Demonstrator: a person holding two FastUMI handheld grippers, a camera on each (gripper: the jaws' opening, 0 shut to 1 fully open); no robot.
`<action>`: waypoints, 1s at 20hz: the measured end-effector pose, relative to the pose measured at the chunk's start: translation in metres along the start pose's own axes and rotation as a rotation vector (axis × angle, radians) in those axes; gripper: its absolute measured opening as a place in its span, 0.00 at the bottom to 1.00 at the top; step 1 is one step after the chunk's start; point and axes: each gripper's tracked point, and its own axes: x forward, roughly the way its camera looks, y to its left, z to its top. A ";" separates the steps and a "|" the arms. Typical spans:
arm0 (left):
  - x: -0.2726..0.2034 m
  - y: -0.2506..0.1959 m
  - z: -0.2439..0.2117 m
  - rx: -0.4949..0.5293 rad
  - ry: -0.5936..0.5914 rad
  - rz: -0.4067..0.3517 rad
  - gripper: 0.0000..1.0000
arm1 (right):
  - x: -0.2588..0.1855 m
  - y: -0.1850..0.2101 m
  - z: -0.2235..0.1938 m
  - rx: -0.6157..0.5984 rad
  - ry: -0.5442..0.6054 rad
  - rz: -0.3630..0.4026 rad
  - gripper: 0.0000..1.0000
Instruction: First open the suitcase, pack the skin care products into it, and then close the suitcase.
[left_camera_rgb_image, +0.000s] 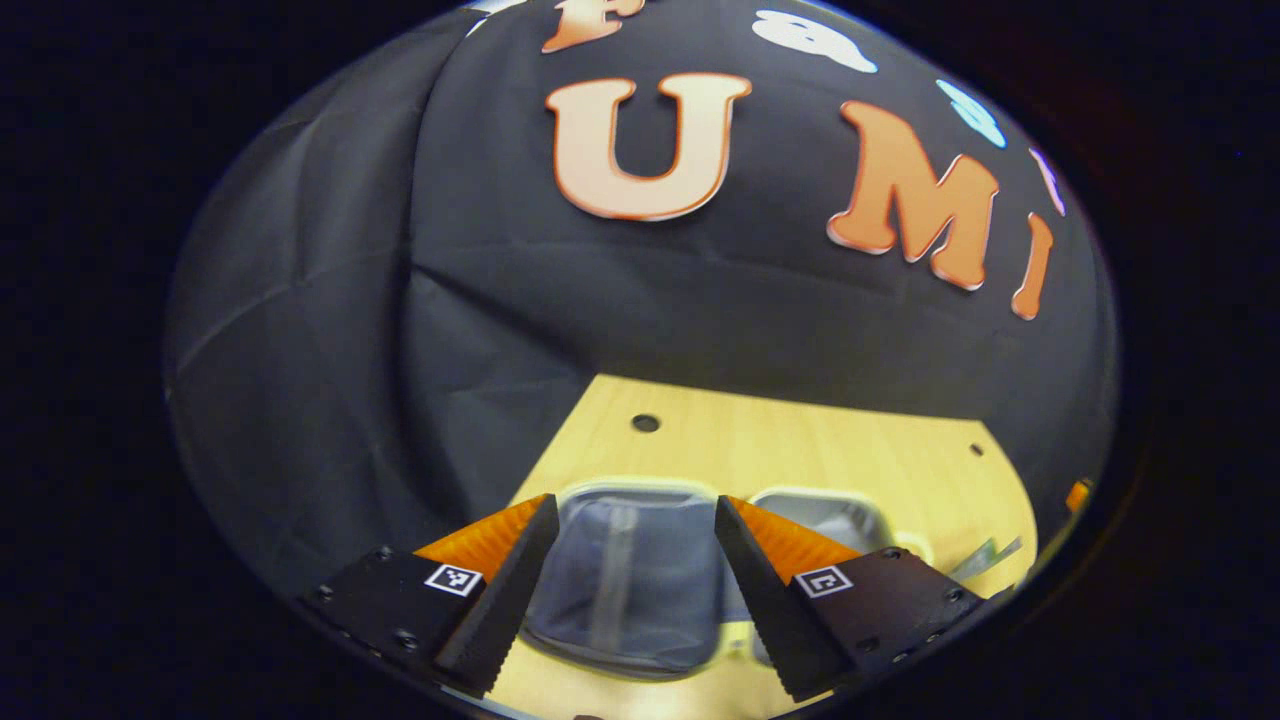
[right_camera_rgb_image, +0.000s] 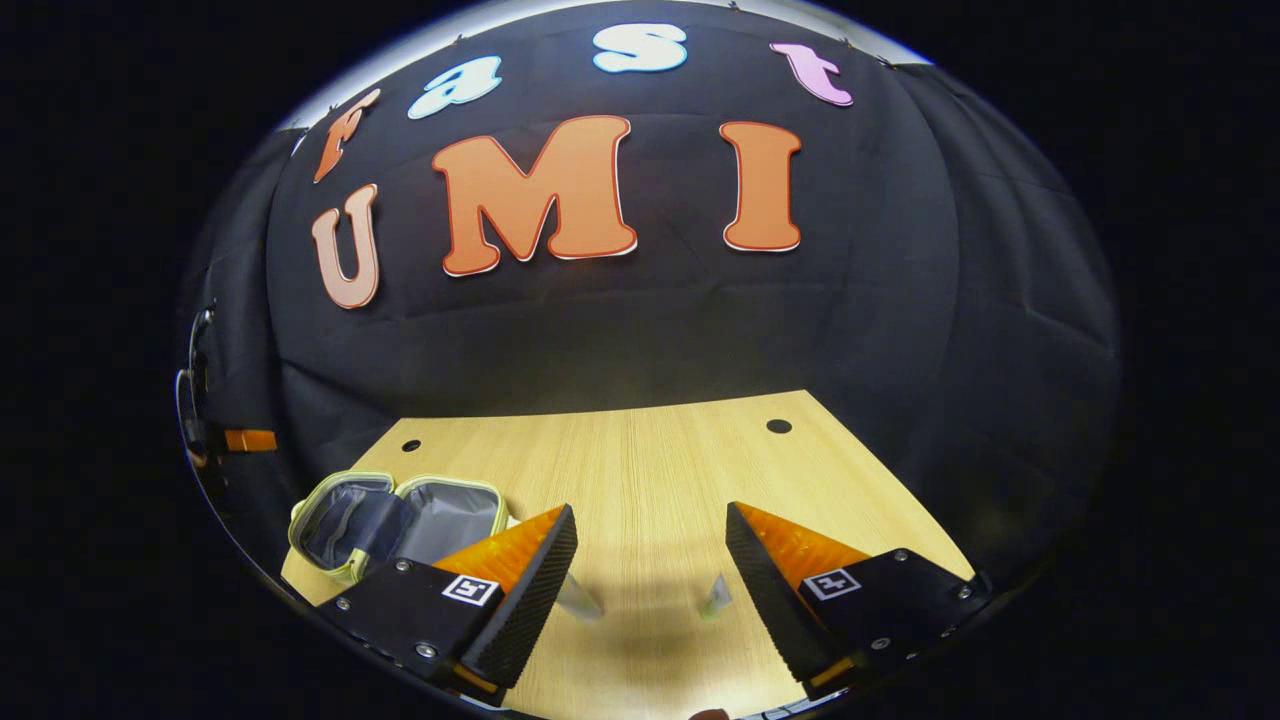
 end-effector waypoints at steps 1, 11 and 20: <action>-0.006 -0.029 0.003 -0.012 -0.020 -0.038 0.98 | 0.001 -0.004 -0.001 -0.004 0.003 0.007 0.95; -0.031 -0.274 -0.036 0.012 -0.105 -0.229 0.97 | 0.013 -0.061 -0.023 -0.064 0.021 0.071 0.95; -0.018 -0.407 -0.130 0.236 -0.173 -0.233 0.97 | 0.026 -0.111 -0.055 -0.017 0.083 0.115 0.95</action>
